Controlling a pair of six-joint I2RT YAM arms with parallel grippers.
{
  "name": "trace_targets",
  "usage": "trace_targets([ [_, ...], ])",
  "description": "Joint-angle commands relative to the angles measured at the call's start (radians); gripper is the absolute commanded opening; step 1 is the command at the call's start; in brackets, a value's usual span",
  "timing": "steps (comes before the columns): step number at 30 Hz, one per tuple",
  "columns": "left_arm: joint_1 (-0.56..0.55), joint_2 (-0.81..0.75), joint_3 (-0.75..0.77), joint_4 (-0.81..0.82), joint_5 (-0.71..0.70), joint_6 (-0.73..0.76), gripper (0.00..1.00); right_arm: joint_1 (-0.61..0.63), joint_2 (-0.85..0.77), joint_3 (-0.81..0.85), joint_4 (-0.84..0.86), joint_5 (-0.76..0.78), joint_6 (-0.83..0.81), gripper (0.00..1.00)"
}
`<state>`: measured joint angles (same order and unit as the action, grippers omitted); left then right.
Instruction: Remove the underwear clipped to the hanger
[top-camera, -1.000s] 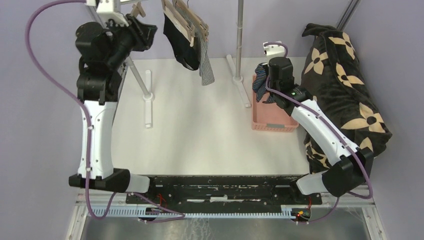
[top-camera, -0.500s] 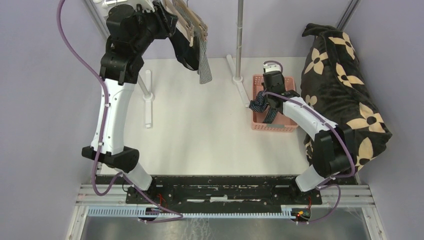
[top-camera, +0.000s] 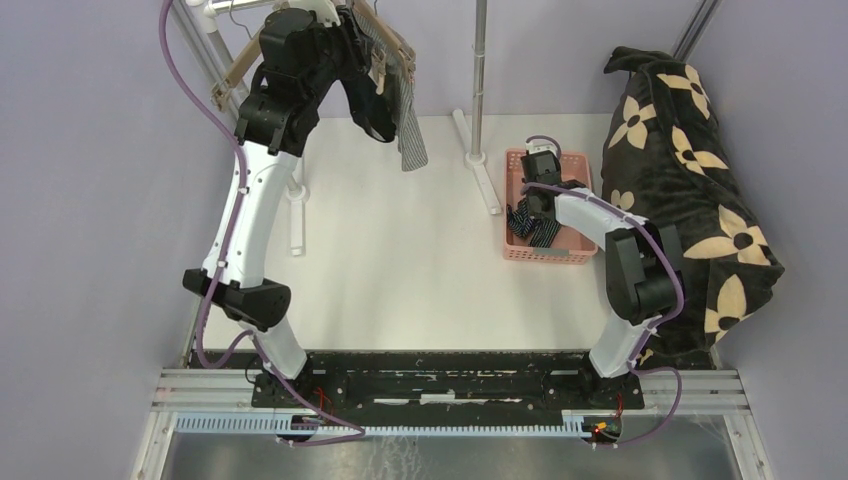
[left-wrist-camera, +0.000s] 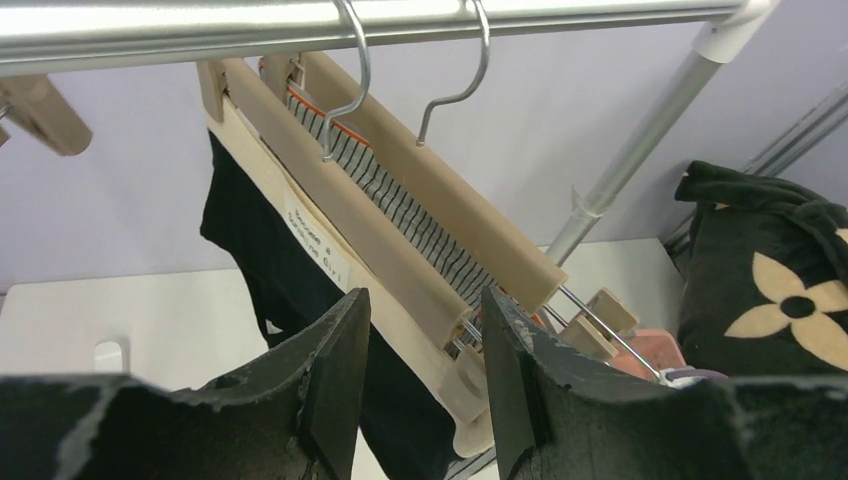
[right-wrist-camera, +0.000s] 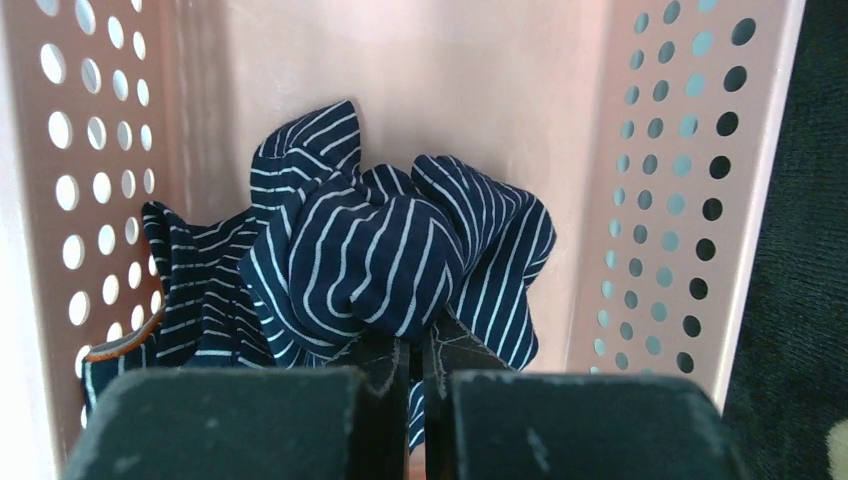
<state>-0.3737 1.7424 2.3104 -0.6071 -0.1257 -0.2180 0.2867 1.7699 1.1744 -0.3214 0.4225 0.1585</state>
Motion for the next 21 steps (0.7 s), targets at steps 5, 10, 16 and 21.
trace_targets([
  [5, -0.02, 0.012, 0.041, 0.063, -0.128, 0.004, 0.53, -0.021, 0.029, 0.024, 0.049, -0.112, 0.032, 0.1],
  [10, -0.02, 0.027, 0.037, 0.098, -0.123, -0.005, 0.54, -0.021, 0.031, 0.027, 0.05, -0.146, 0.03, 0.45],
  [16, -0.021, 0.063, 0.04, 0.114, -0.132, -0.019, 0.55, -0.02, 0.036, 0.028, 0.043, -0.155, 0.032, 0.73],
  [21, -0.02, 0.091, 0.043, 0.113, -0.164, -0.021, 0.56, -0.022, 0.029, 0.017, 0.048, -0.16, 0.041, 0.76],
])
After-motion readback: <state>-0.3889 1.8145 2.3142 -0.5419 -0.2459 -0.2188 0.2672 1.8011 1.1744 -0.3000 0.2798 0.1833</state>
